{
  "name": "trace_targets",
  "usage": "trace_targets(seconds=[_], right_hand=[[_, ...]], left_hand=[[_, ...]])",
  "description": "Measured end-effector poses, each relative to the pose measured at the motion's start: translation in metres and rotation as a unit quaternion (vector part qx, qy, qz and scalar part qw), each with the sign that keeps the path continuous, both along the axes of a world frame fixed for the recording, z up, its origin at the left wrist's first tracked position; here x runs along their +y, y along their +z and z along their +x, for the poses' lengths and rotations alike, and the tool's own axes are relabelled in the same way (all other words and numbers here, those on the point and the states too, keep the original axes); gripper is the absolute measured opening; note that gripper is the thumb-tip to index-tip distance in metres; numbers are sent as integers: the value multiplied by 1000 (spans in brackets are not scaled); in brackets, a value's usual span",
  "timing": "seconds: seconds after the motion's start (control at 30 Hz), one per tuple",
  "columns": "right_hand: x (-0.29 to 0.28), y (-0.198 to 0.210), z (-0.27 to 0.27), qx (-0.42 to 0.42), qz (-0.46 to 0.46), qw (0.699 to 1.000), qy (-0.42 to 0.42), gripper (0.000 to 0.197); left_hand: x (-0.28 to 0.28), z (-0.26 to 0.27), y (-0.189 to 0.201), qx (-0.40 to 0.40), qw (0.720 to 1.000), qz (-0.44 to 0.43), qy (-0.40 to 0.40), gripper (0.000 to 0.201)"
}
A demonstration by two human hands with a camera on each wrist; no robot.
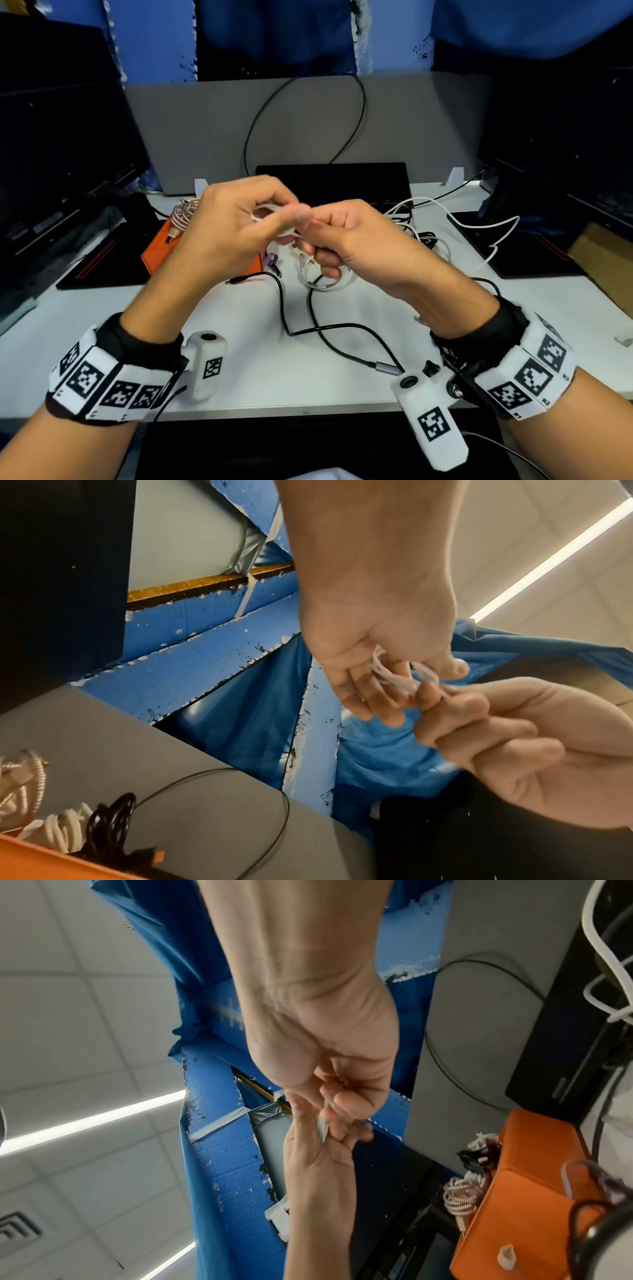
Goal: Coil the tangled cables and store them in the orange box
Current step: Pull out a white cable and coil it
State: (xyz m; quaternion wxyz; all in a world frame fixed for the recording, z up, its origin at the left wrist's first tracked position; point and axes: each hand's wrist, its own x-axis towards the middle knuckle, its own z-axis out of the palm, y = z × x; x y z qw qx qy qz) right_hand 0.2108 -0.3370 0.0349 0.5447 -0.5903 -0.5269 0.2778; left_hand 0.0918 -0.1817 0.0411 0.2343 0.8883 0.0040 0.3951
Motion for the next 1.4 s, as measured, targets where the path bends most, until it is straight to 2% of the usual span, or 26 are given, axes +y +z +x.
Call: trace_targets(seconds=[0.1,0.17,0.37,0.53,0.63,0.73,0.8,0.93,1.0,1.1,1.23,1.4], right_hand=[[2,-1,11,-47,21,995,-87,36],[0,1,16,-73,21,991,-107,37],[-3,5,22,-93,22,991,-90,36],[-3,4,24,-51,-8,997,-60,24],[-7,7,31,-75,-53,993,-69,22],[-16,12,42,-111,-91,984,-104,32],[-22,17,48,-130,-97,980,-114,25],[-32,24,57,-138,-105,977,-123,25],[-32,24,58,-134,-104,978,-125,25],[-30,22,60,-141,-112,977,-119,24],[-27,19,65,-147,-114,976,-117,24],[-30,19,70,-141,-109,977,-121,23]], left_hand=[[7,-1,10,39,978,-201,-26,32],[10,-2,17,51,959,-274,-42,27],[10,-2,20,24,949,-309,-54,11],[18,8,22,29,947,-317,-32,10],[41,16,29,67,947,-315,-6,11],[81,31,34,121,947,-295,35,14],[113,45,37,160,941,-286,77,16],[177,73,36,268,921,-242,145,16],[199,85,33,336,905,-208,155,10],[221,106,26,409,884,-153,168,13],[237,128,14,427,875,-113,200,16],[237,145,7,404,883,-56,232,16]])
